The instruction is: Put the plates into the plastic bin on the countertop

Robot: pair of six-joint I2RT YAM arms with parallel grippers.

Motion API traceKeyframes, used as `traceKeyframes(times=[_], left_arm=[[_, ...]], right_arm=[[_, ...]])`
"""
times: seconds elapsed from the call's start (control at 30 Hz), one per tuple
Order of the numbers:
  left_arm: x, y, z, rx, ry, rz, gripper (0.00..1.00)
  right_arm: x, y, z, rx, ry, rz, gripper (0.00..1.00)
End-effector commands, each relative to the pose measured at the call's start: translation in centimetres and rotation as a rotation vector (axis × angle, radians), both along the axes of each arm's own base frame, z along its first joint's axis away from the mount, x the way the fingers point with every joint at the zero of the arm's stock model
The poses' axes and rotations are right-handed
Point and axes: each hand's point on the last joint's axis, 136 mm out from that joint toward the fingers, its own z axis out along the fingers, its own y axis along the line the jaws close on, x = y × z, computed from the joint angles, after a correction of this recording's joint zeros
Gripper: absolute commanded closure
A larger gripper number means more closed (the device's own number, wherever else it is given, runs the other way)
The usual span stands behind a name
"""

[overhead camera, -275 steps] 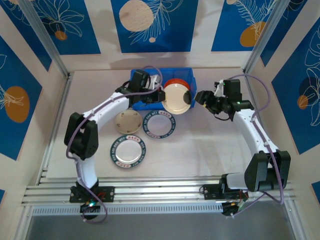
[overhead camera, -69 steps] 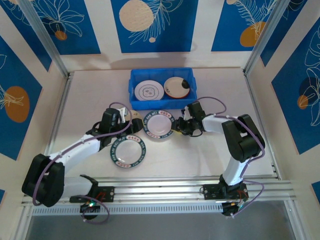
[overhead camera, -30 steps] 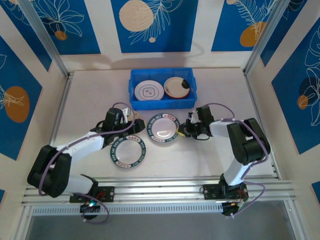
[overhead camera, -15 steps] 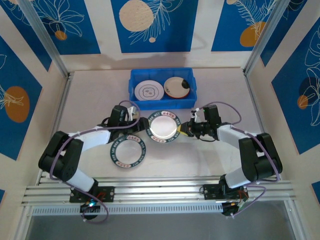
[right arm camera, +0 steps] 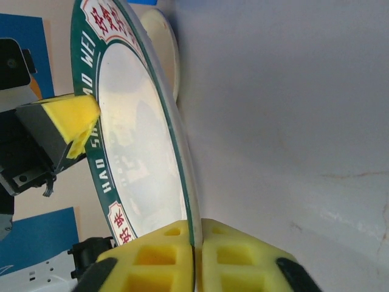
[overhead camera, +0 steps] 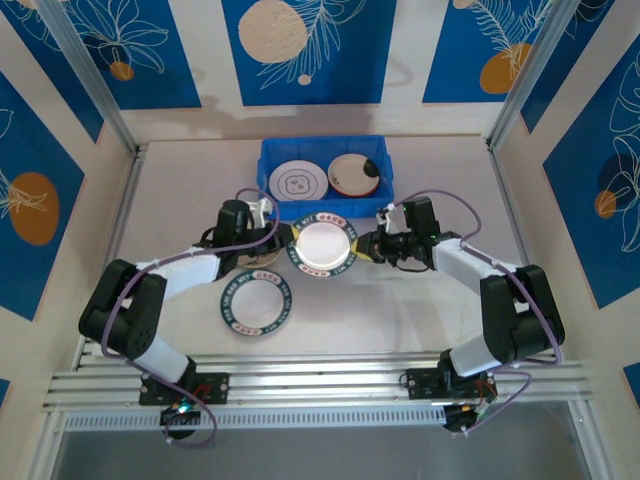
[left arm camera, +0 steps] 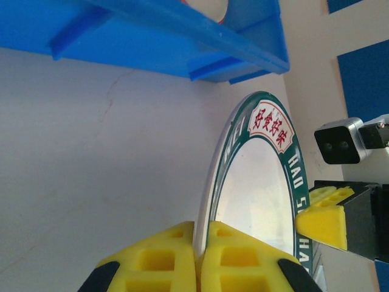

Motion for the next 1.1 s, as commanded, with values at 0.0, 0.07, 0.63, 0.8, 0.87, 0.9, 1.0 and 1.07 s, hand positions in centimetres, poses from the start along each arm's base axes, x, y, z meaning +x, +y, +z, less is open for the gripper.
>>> traceKeyframes(times=[0.0, 0.07, 0.63, 0.8, 0.87, 0.9, 1.0, 1.07], left_arm=[[-1.0, -1.2, 1.3, -0.086, -0.019, -0.06, 1.0], [-1.2, -1.2, 1.7, -0.101, -0.03, -0.066, 1.0], [-2.0, 2.8, 2.8, 0.061, -0.147, 0.053, 0.13], [-2.6, 3.4, 3.5, 0.092, -0.181, 0.047, 0.13], [-2.8, 3.5, 3.8, 0.097, -0.19, 0.046, 0.14], [-2.9, 3.7, 3.8, 0.099, -0.193, 0.049, 0.14], [-3.1, 4.4, 4.2, 0.103, -0.205, 0.064, 0.14], [-3.2, 4.9, 4.0, 0.102, -0.201, 0.07, 0.14]], right_arm=[[1.7, 0.8, 2.8, 0.022, -0.103, 0.026, 0.8], [2.7, 0.9, 3.1, 0.014, -0.122, 0.015, 0.77], [12.1, -0.1, 10.6, -0.157, -0.318, -0.13, 1.0], [16.1, 0.3, 12.3, -0.181, -0.346, -0.153, 1.0], [17.7, 0.7, 12.3, -0.183, -0.34, -0.145, 1.0], [18.3, 0.9, 12.1, -0.184, -0.335, -0.136, 1.0], [20.3, 1.8, 11.2, -0.171, -0.31, -0.116, 1.0], [21.7, 2.4, 10.4, -0.158, -0.29, -0.108, 1.0]])
